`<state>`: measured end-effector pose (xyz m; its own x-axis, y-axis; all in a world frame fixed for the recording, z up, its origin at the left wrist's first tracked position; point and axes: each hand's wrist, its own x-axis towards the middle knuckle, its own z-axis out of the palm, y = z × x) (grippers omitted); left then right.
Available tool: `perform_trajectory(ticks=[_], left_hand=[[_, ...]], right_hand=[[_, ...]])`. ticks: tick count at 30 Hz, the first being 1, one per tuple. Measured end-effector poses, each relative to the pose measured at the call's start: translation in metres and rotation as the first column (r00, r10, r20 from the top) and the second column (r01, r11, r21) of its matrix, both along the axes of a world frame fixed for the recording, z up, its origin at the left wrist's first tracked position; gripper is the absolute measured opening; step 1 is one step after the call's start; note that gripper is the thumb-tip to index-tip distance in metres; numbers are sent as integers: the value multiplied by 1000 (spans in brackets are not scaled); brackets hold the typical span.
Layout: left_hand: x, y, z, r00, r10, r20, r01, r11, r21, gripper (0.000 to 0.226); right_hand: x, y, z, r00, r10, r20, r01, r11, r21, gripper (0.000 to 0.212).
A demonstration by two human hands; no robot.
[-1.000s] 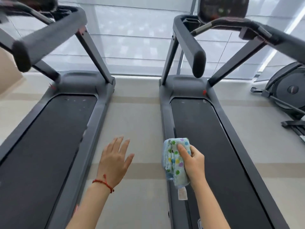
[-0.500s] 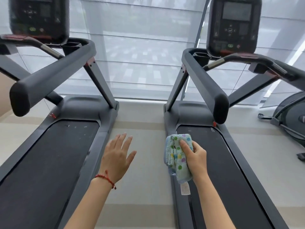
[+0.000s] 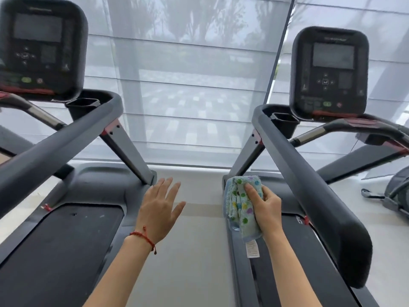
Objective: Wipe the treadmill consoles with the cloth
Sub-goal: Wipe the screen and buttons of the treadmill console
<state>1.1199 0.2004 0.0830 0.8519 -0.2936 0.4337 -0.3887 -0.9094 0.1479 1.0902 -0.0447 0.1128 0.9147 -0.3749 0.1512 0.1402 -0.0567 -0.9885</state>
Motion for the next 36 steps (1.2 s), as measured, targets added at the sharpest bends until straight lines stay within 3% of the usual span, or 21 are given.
perform_trajectory(ticks=[15,24,30,36], left_hand=[[325,-38,52,958,-240,157,247,969,-26,70],[453,-118,69,915,-346,209,365,929,-57,70],[523,-194,94,869,-434,236,457,888,-51,71],[584,-261,121,817,-502,283,540,839,-68,69]], right_hand=[[267,-14,55,968,-221,123,223,975,-2,18],[385,-78,83,935,-295,197,310,950,-47,31],[450,-139,122,887,-370,278,396,917,-45,24],[500,-200,149,830,-458,318,501,863,-62,33]])
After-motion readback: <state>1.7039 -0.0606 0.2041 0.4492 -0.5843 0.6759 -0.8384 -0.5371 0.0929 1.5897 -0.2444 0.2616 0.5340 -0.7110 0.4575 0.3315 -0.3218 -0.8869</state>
